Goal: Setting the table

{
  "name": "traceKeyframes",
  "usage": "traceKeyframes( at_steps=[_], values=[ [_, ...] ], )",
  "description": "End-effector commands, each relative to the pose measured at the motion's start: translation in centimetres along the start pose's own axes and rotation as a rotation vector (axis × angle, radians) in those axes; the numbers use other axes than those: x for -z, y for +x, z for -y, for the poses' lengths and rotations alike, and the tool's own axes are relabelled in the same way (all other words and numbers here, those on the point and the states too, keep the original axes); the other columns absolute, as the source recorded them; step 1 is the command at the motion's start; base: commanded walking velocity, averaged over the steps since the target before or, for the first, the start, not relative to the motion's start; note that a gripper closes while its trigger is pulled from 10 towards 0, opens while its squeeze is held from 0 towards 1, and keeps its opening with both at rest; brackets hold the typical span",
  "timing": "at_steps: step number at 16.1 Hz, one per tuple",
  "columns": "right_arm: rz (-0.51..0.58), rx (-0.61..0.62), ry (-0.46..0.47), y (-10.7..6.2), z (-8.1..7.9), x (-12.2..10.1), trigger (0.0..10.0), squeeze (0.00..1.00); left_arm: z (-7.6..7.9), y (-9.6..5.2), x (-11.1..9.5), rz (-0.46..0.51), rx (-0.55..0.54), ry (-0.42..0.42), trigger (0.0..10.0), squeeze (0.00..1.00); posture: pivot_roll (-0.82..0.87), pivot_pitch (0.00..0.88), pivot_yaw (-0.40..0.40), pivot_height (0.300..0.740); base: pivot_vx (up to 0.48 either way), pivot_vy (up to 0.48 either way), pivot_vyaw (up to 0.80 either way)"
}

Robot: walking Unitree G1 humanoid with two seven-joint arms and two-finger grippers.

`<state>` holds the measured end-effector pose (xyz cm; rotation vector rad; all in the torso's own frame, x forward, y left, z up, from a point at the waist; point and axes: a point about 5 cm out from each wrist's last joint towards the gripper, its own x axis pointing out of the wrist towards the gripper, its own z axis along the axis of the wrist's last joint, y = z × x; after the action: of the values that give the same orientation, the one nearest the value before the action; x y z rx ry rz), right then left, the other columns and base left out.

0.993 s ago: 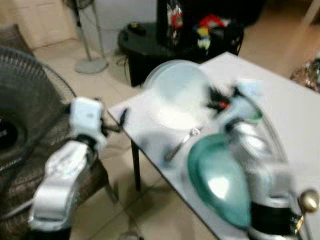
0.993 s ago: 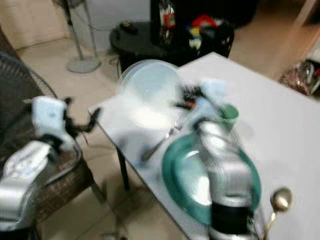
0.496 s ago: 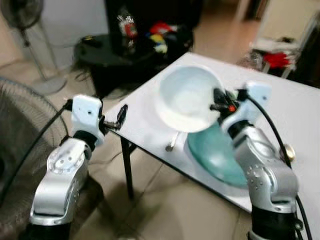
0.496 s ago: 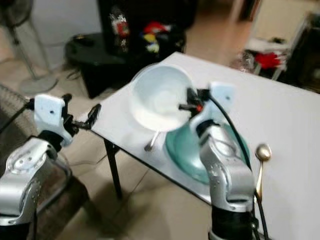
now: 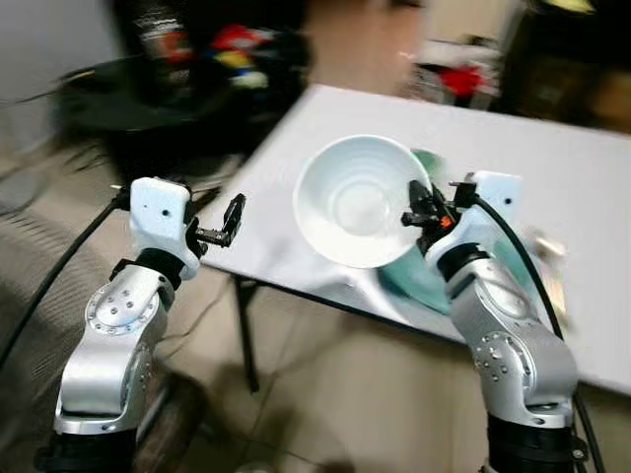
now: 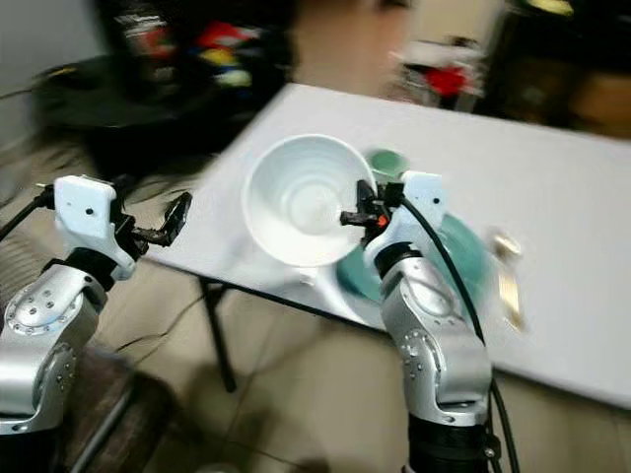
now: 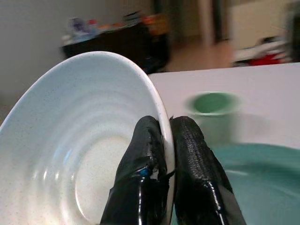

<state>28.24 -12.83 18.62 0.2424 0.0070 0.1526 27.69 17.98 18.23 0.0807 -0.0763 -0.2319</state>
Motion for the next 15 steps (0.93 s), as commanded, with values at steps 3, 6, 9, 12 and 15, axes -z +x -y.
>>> traceKeyframes(
  at_steps=[3,6,9,12,15],
  values=[
    [0.092,0.011,-0.071,-0.3,0.8,-1.6,10.0,0.0,1.1,0.5,-1.6,0.11,0.114,-0.213,10.0,1.0,0.07,0.0,0.05,0.74,0.0,0.0,-0.19],
    [0.146,-0.058,-0.144,0.0,0.3,-2.5,10.0,0.0,1.7,1.1,-2.3,0.148,0.197,-0.385,10.0,1.0,0.06,0.0,0.069,0.74,0.0,0.0,0.0],
    [0.22,-0.191,-0.147,-0.2,-0.9,-3.7,10.0,0.0,1.7,1.8,-1.9,0.099,0.233,-0.409,10.0,1.0,0.06,0.0,0.074,0.74,0.0,0.0,0.0],
    [0.24,-0.253,-0.147,-0.2,-1.1,-3.9,10.0,0.0,2.0,1.3,-1.5,0.065,0.31,-0.495,10.0,0.43,0.07,0.0,0.06,0.74,0.0,0.0,0.0],
    [0.229,-0.319,-0.159,0.0,-1.8,-3.8,10.0,0.0,3.4,0.5,-1.9,0.089,0.435,-0.608,10.0,0.0,0.07,0.0,0.045,0.74,0.0,0.0,0.0]
  ],
)
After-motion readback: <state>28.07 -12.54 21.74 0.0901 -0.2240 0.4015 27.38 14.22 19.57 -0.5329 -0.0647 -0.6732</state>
